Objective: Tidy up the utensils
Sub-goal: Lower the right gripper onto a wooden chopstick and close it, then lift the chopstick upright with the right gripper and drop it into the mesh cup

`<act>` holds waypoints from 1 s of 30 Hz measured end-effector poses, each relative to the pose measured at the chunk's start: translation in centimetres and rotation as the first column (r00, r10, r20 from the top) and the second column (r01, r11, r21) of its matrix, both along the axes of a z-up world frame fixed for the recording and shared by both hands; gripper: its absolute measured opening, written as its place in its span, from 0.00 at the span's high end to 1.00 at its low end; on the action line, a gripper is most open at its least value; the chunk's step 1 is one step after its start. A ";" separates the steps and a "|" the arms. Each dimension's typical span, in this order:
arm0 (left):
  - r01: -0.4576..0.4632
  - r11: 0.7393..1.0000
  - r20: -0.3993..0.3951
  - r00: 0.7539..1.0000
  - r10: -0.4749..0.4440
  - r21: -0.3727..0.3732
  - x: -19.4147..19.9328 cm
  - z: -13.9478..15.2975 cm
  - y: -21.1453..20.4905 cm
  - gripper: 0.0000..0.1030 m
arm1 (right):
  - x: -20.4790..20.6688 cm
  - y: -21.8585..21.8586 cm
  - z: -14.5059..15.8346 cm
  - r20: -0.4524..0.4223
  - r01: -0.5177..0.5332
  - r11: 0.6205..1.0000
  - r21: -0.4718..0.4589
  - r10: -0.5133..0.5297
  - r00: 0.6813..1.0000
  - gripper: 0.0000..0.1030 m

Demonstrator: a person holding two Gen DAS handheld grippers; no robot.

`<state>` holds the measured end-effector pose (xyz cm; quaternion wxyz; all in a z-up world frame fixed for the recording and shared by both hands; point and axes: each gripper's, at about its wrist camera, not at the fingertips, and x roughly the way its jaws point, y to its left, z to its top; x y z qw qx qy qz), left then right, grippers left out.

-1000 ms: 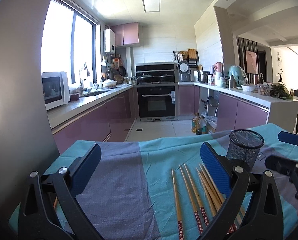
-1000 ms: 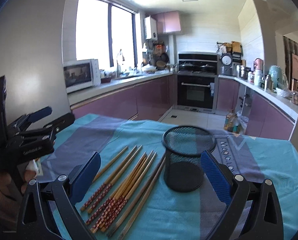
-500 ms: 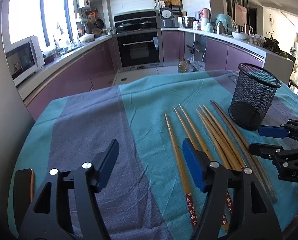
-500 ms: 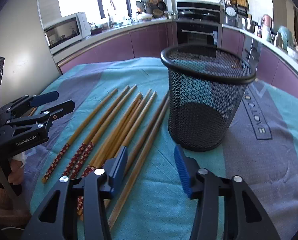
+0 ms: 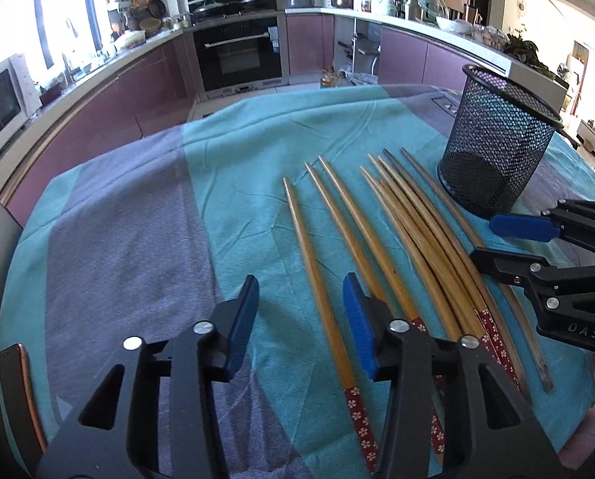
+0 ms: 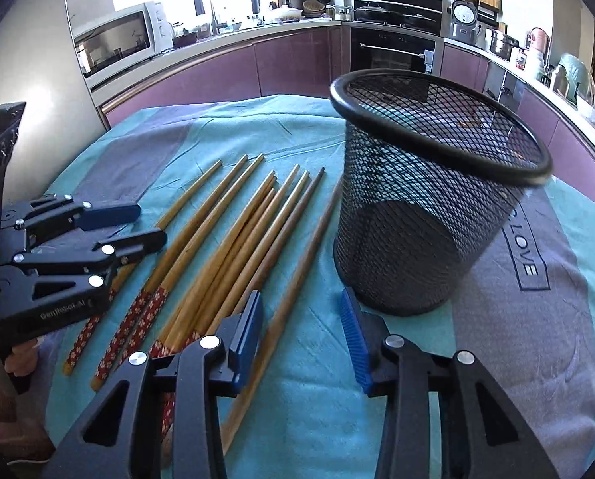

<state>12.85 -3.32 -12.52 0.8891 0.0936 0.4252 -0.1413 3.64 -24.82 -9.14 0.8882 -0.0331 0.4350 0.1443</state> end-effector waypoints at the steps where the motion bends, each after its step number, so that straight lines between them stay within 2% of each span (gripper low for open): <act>1: 0.000 1.000 -0.003 1.000 0.000 -0.006 0.2 0.0 -0.1 0.61 | 0.2 0.1 0.0 0.000 0.001 1.000 0.001 -0.001 1.000 0.62; 4: 0.010 1.000 -0.020 1.000 -0.010 -0.026 1.2 -0.2 -0.5 0.75 | 0.4 -0.1 -0.1 -0.001 0.001 1.000 0.017 -0.001 1.000 0.69; 5: 0.011 0.999 -0.027 1.000 -0.012 -0.036 1.6 -0.3 -0.6 0.79 | 0.5 -0.2 -0.1 -0.003 0.004 1.000 0.027 -0.004 1.000 0.74; 6: 0.009 0.999 -0.031 0.999 -0.011 -0.042 1.7 -0.4 -0.8 0.81 | 0.5 -0.5 -0.1 -0.008 0.005 0.999 0.041 -0.005 1.000 0.84; 7: 0.008 0.999 -0.034 0.999 -0.009 -0.051 1.8 -0.4 -0.8 0.89 | 0.6 -0.7 -0.1 -0.019 0.001 0.997 0.072 0.000 1.000 0.88; 8: 0.007 0.998 -0.040 0.999 -0.009 -0.064 1.8 -0.4 -0.8 0.91 | 0.7 -0.9 -0.2 -0.027 0.005 0.996 0.094 -0.002 1.000 0.89; 14: -0.019 0.991 -0.059 0.998 0.012 -0.133 1.8 -0.1 -0.7 0.93 | 0.0 -1.4 0.1 -0.020 -0.006 0.989 0.150 0.009 1.000 0.94; 18: -0.016 0.987 -0.035 0.999 0.011 -0.162 0.9 1.2 -0.2 0.93 | -0.9 -2.0 1.2 0.008 -0.037 0.980 0.196 0.036 0.999 0.94; 23: 0.017 0.974 0.015 1.000 -0.014 -0.225 -0.9 4.7 1.3 0.93 | -2.4 -3.2 3.6 0.078 -0.077 0.964 0.254 0.059 0.995 0.94; 30: 0.089 0.950 0.124 0.991 -0.054 -0.299 -3.6 10.4 2.2 0.93 | -3.9 -5.1 7.1 0.185 -0.103 0.943 0.315 0.046 0.982 0.94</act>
